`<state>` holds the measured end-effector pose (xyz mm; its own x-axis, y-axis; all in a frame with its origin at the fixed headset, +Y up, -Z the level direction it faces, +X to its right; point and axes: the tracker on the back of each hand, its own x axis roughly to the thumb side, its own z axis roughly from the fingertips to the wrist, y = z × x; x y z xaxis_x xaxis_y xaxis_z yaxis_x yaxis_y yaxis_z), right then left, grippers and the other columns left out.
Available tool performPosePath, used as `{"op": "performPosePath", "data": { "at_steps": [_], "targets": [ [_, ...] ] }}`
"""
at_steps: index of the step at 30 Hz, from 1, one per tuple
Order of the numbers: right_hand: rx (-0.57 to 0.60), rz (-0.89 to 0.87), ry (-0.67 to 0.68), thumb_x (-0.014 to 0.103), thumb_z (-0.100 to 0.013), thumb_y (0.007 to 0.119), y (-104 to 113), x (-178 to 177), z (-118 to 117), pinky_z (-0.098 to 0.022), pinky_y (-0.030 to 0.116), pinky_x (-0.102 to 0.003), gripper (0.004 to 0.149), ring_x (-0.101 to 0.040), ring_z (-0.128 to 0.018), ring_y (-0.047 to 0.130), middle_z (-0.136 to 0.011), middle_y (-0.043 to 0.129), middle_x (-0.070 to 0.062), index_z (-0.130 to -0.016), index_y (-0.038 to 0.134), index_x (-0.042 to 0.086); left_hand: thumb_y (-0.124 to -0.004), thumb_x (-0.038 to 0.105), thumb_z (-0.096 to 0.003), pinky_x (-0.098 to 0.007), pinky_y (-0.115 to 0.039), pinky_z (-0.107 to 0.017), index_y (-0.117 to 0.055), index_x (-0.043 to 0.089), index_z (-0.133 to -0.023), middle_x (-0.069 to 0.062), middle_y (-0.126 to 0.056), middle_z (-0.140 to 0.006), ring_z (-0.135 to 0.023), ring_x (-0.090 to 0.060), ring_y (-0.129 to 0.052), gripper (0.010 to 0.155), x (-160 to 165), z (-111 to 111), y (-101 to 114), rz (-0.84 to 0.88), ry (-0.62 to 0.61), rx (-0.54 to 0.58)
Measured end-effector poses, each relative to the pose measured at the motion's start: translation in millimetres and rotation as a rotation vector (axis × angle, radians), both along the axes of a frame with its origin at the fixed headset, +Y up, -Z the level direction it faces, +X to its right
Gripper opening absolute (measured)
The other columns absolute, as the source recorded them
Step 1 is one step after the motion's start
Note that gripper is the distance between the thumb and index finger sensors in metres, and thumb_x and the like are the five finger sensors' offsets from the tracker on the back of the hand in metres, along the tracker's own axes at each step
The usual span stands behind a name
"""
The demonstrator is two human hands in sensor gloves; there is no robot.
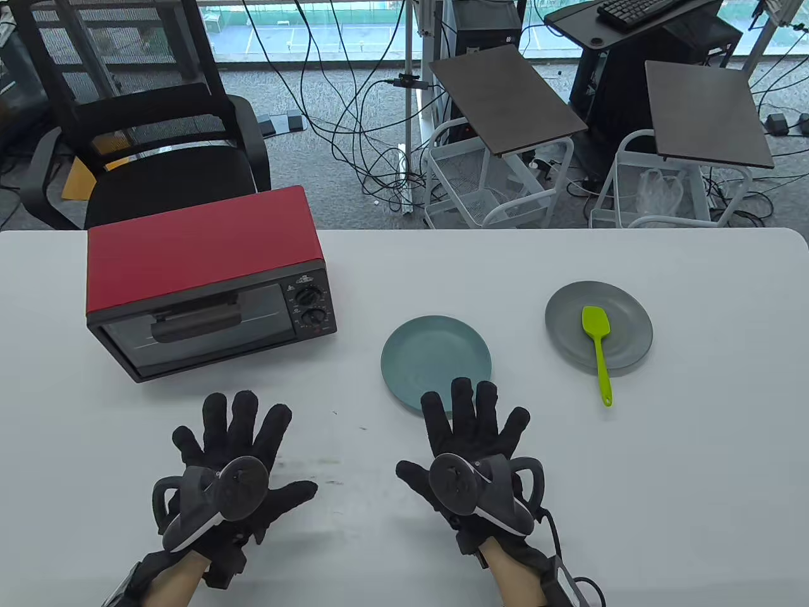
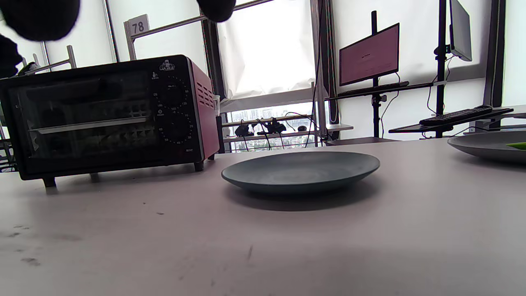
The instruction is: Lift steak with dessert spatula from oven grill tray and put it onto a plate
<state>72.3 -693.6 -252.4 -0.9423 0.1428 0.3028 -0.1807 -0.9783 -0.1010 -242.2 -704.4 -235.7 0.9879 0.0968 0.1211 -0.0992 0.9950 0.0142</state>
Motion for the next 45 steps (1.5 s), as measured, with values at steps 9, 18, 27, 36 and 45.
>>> {"op": "performPosePath", "data": {
  "at_steps": [9,18,27,36,45],
  "targets": [
    [-0.004,0.003,0.002,0.077,-0.047,0.059,-0.8,-0.7,-0.2,-0.062,0.017,-0.087,0.097,-0.056,-0.105,0.004,-0.119,0.006,-0.024,-0.118,0.024,0.02,-0.06,0.095,-0.0269,-0.083,-0.02,-0.068,-0.008,0.049,-0.106,0.001,0.002,-0.121,-0.114,-0.046,0.001,0.105,-1.5,0.2,-0.3,0.008,0.009,0.009],
    [0.008,0.003,-0.004,0.077,-0.046,0.06,1.6,0.2,2.2,-0.062,0.017,-0.087,0.098,-0.056,-0.105,0.005,-0.119,0.006,-0.024,-0.118,0.025,0.02,-0.06,0.095,-0.0269,-0.083,-0.02,-0.068,-0.009,0.05,-0.106,0.001,0.001,-0.122,-0.114,-0.046,0.0,0.105,0.0,1.0,-2.9,-0.014,0.016,0.02],
    [0.004,0.007,-0.004,0.077,-0.047,0.06,1.3,0.6,1.9,-0.062,0.017,-0.087,0.097,-0.056,-0.105,0.005,-0.119,0.006,-0.024,-0.118,0.025,0.02,-0.061,0.095,-0.0269,-0.083,-0.02,-0.068,-0.009,0.049,-0.106,0.001,0.0,-0.122,-0.114,-0.046,0.0,0.105,-3.9,-0.4,-2.5,0.005,0.035,0.015],
    [0.0,0.017,-0.008,0.077,-0.047,0.06,1.6,0.5,2.3,-0.062,0.018,-0.087,0.097,-0.056,-0.105,0.005,-0.119,0.006,-0.024,-0.118,0.025,0.02,-0.061,0.095,-0.0275,-0.083,-0.026,-0.07,-0.009,0.049,-0.107,0.0,-0.002,-0.123,-0.118,-0.046,-0.012,0.105,-11.5,-10.2,1.1,0.062,0.072,-0.062],
    [0.001,-0.025,0.005,0.077,-0.047,0.06,4.9,2.2,3.1,-0.062,0.017,-0.087,0.097,-0.056,-0.105,0.005,-0.119,0.007,-0.024,-0.118,0.025,0.02,-0.064,0.095,-0.0262,-0.081,-0.029,-0.074,-0.013,0.051,-0.108,0.004,-0.004,-0.124,-0.12,-0.043,-0.014,0.106,-36.0,-25.6,7.2,0.197,0.212,-0.09]
  ]
}}
